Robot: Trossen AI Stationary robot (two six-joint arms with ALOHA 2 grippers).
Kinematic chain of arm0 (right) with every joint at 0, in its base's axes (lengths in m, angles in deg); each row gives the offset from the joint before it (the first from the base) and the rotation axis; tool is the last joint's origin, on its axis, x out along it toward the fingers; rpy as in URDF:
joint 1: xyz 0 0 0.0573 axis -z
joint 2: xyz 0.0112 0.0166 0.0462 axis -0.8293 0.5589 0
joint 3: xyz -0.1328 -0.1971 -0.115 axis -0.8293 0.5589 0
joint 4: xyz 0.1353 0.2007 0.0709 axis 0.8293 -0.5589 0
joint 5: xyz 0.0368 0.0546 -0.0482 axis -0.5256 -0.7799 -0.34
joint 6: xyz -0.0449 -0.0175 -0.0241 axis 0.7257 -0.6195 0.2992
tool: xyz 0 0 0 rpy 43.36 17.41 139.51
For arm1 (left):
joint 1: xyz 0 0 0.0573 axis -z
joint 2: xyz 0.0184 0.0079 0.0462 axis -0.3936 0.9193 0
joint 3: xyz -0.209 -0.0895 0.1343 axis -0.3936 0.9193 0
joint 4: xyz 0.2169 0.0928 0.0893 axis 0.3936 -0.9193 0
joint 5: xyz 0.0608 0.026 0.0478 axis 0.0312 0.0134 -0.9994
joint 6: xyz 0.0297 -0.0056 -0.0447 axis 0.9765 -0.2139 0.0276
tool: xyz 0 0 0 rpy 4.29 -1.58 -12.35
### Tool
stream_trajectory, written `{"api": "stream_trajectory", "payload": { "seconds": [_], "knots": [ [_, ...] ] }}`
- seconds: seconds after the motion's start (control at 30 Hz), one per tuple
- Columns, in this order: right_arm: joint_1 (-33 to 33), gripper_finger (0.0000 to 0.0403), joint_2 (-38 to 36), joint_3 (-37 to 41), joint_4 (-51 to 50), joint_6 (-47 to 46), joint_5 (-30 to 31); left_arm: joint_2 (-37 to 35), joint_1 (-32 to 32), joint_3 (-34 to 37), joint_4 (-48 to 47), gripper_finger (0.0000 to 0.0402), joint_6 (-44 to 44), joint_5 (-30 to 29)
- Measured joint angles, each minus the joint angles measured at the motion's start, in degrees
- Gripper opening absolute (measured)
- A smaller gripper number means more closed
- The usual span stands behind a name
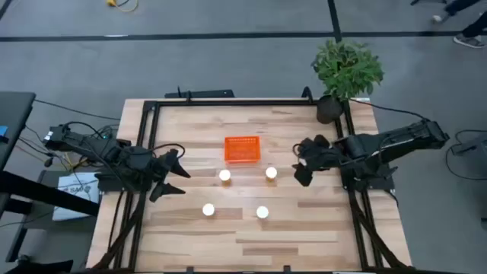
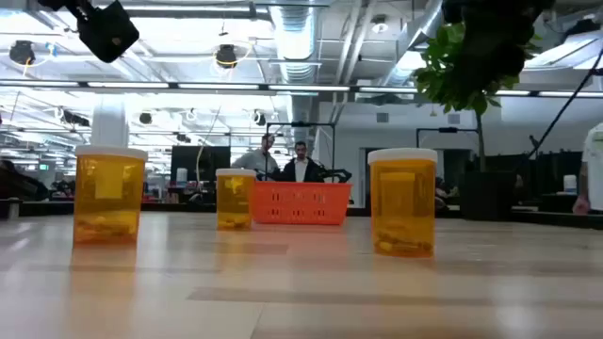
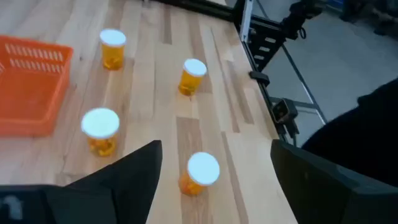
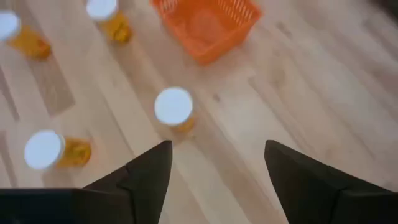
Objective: Pick and place pill bottles into a basket
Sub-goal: Put the orange pill bottle into the orange bin
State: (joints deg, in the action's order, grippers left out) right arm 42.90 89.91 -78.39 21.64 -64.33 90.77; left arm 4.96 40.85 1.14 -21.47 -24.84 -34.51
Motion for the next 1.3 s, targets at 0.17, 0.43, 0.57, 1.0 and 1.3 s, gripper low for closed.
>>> {"api": "stream_trajectory", "payload": {
  "seconds": [0.17,0.43,0.57,1.0,1.3],
  "knots": [
    [-2.46,0.025,4.58,0.0,4.2,6.1,-1.93,0.54,2.7,-0.02,0.88,0.0291,0.58,-3.97],
    [-8.57,0.025,11.69,0.0,9.3,11.33,-1.41,0.48,7.45,-0.02,3.51,0.0291,-1.5,-7.53],
    [-9.6,0.025,14.53,0.0,11.0,7.28,-1.5,0.49,8.79,-0.02,3.36,0.0291,-1.57,-11.2],
    [-4.01,0.025,20.0,-6.64,9.08,13.93,-5.97,0.49,9.04,0.0,2.8,0.0291,-1.55,-14.77],
    [-0.86,0.025,25.71,-9.61,6.18,19.14,-12.37,0.51,9.04,0.0,1.79,0.0291,-1.55,-15.3]
  ]
}}
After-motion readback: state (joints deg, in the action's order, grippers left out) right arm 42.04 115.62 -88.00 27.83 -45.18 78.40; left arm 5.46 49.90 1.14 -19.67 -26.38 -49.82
